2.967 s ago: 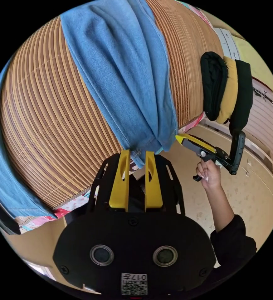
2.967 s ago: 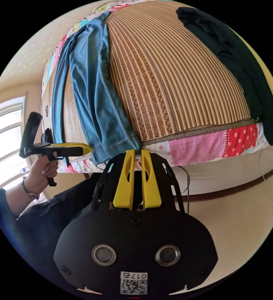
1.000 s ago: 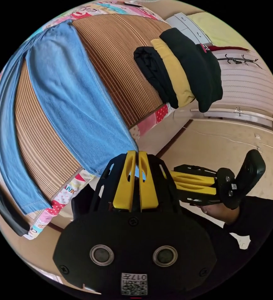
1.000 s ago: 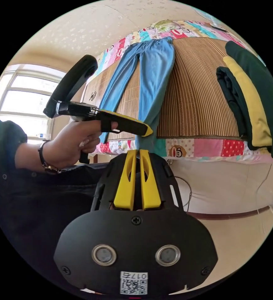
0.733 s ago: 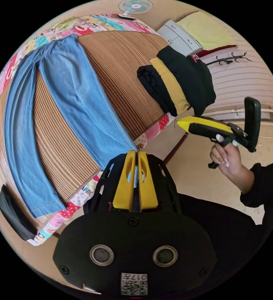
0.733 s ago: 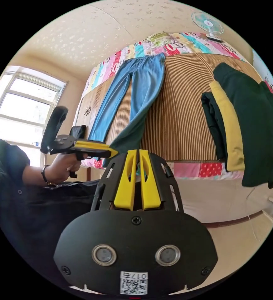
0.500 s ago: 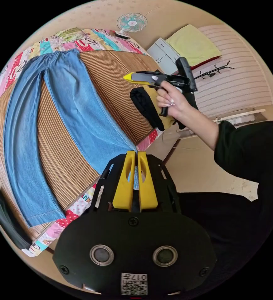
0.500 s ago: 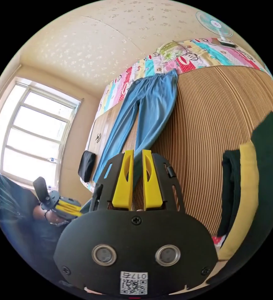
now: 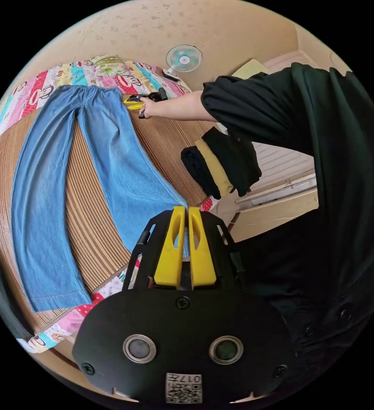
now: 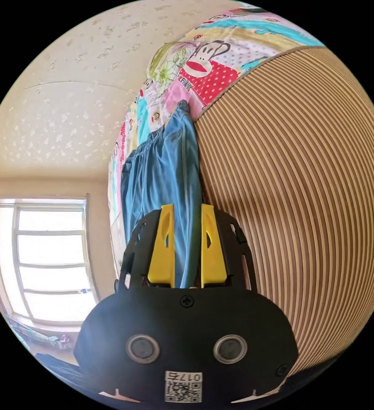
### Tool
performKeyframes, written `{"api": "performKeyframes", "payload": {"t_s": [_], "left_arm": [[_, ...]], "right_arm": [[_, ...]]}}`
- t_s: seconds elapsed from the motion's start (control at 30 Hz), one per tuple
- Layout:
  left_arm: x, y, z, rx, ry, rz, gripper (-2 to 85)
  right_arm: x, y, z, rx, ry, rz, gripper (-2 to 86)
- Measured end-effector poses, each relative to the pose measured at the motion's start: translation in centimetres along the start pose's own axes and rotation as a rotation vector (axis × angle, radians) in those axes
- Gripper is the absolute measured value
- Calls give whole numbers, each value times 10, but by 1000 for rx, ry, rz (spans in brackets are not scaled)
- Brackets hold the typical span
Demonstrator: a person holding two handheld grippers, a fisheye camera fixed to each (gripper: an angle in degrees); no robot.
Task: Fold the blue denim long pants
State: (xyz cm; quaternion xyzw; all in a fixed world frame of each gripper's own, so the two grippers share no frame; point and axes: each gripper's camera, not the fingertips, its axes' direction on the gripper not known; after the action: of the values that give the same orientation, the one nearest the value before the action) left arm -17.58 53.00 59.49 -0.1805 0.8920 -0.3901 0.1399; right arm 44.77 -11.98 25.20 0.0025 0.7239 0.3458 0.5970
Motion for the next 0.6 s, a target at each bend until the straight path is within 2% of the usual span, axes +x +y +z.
{"api": "performKeyframes", "payload": {"t_s": [0.13, 0.4, 0.53, 0.6], "left_arm": [[-6, 12, -22, 4, 31, -52, -10], [-23, 32, -73, 51, 86, -157, -10], [-33, 38, -106, 96, 100, -195, -10], [-35, 40, -122, 111, 99, -197, -10]], "right_arm": [[-3, -24, 24, 26, -54, 36, 95], [8, -35, 64, 177, -273, 250, 56], [-10, -36, 73, 199, -248, 242, 29], [-42, -36, 71, 207, -197, 131, 20]]}}
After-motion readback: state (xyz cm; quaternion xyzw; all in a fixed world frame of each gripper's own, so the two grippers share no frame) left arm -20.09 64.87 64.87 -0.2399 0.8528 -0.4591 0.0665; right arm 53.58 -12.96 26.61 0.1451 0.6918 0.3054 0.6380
